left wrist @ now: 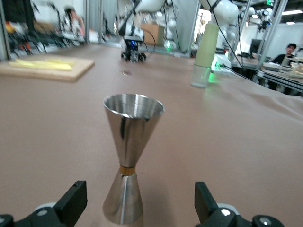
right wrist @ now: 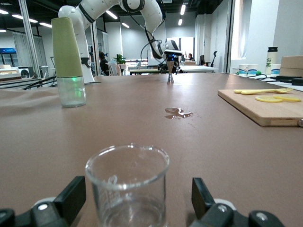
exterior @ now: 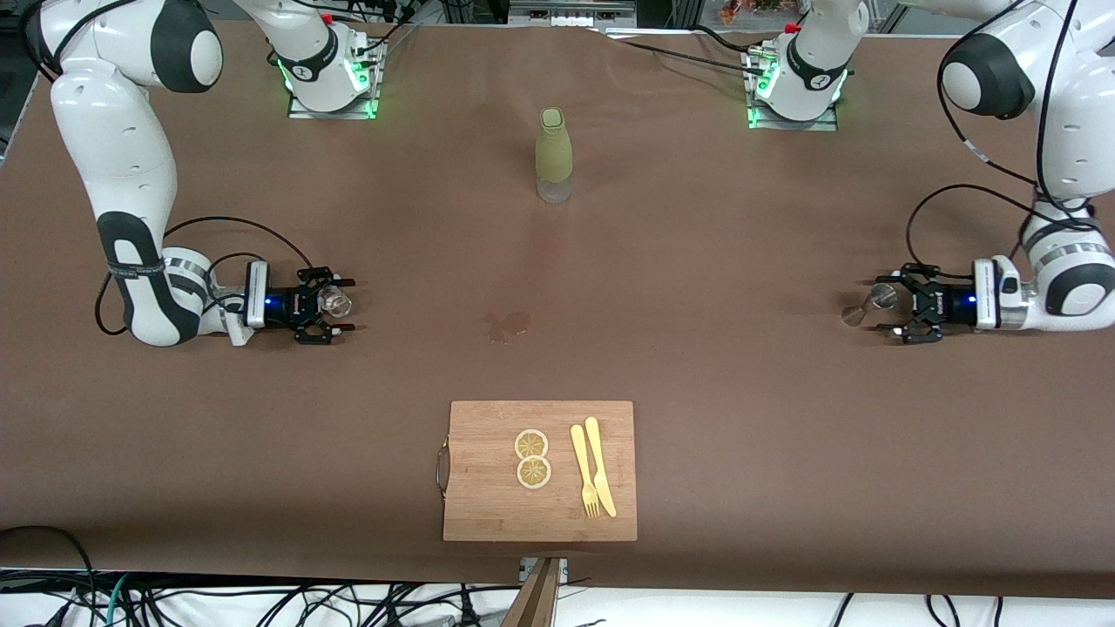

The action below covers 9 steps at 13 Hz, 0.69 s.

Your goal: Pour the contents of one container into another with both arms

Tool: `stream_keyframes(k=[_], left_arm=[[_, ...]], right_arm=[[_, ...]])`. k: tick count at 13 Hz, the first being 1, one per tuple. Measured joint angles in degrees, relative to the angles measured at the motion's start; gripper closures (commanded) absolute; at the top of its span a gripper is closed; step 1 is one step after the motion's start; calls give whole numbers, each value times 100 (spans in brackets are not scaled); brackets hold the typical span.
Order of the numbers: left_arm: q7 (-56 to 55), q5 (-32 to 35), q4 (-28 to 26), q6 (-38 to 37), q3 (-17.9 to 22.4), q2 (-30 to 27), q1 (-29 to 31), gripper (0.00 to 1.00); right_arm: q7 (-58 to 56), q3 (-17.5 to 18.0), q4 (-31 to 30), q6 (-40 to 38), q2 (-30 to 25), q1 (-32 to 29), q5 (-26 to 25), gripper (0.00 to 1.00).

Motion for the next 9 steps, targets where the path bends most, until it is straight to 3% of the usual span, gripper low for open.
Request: stream_keyframes(k=[4,9], left_arm=[[-1957,645,396,-22,-1,-503,-224,0],[-4470,1329,521,-21,2,-1359,-661,0]], right_arm=[[86,-460,36,89,-270,-24,-444,1],[911,-829,-375,909,-1390,-50,-1403,1]])
